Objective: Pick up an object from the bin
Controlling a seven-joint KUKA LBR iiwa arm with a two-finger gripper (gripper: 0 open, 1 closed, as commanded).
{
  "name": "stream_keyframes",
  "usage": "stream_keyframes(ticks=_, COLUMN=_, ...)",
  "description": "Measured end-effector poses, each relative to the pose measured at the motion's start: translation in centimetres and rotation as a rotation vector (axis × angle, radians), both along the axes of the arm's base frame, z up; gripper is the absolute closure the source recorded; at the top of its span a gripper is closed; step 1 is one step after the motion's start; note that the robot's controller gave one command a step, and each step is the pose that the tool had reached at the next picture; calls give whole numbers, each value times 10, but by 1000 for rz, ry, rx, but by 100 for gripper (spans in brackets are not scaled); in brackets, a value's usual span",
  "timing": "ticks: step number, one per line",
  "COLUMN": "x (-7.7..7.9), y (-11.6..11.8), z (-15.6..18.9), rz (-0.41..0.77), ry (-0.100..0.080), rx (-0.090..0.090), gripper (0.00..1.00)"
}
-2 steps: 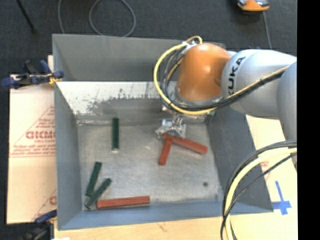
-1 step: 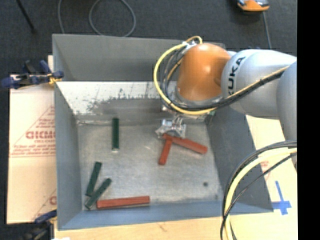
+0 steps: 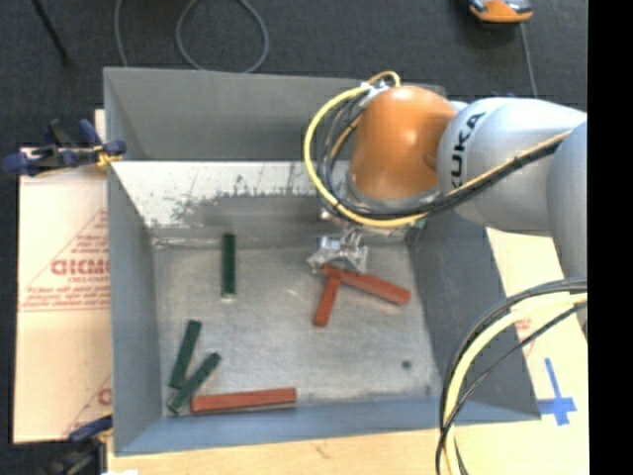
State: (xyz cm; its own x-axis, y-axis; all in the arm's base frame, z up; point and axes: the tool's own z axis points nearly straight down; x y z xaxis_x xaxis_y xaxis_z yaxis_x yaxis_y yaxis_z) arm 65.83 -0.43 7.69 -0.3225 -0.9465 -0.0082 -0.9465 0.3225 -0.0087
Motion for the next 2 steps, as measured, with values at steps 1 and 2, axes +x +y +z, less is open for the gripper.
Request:
stream_keyframes(ticks=1, x=0, y=0, z=0, rz=0, ry=0, rx=0, gripper=100)
stream_keyframes(ticks=2, x=-2, y=-1, z=-3, rz=0, ry=6, rx=-2, gripper=0)
